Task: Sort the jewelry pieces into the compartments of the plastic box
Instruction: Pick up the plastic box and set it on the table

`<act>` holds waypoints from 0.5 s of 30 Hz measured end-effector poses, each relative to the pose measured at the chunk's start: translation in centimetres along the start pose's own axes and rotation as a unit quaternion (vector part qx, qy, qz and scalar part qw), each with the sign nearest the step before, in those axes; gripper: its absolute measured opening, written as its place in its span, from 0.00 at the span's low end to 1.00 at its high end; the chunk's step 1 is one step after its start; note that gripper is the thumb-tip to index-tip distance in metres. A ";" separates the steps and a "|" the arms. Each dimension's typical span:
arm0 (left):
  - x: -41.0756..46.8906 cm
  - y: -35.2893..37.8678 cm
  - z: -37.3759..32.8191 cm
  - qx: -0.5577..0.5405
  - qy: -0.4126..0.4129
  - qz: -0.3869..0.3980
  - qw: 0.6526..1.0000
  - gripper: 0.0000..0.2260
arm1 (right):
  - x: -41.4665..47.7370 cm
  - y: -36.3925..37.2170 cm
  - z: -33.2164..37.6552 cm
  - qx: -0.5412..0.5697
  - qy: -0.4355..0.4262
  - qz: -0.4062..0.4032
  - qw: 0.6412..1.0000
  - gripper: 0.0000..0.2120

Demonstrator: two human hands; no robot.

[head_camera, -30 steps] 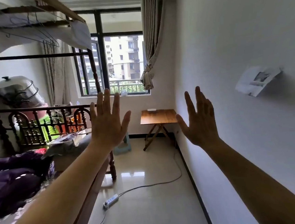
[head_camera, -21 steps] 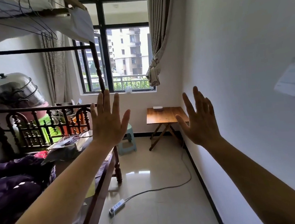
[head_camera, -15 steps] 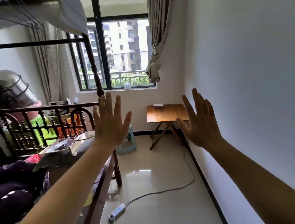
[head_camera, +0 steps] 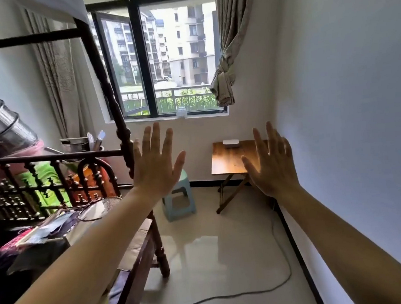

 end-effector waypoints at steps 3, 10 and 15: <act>3.7 4.5 1.6 0.009 -0.004 0.008 1.000 0.33 | 4.4 4.8 -1.1 0.022 0.015 0.017 1.000 0.38; 13.8 17.2 6.3 -0.007 -0.020 0.011 1.000 0.33 | 14.7 18.0 -3.1 0.020 -0.006 0.043 0.999 0.37; 22.9 26.8 10.9 -0.009 -0.019 0.018 1.000 0.33 | 23.9 28.7 -4.3 0.000 -0.015 0.075 0.997 0.38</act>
Point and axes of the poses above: each hand's wrist, its own x-axis towards the middle knuckle, its own y-axis out of the palm, z = x × y, the point moved 6 cm from there along x, towards the middle knuckle, and after that the axes turned 4 degrees about -x, right-handed, at the moved point
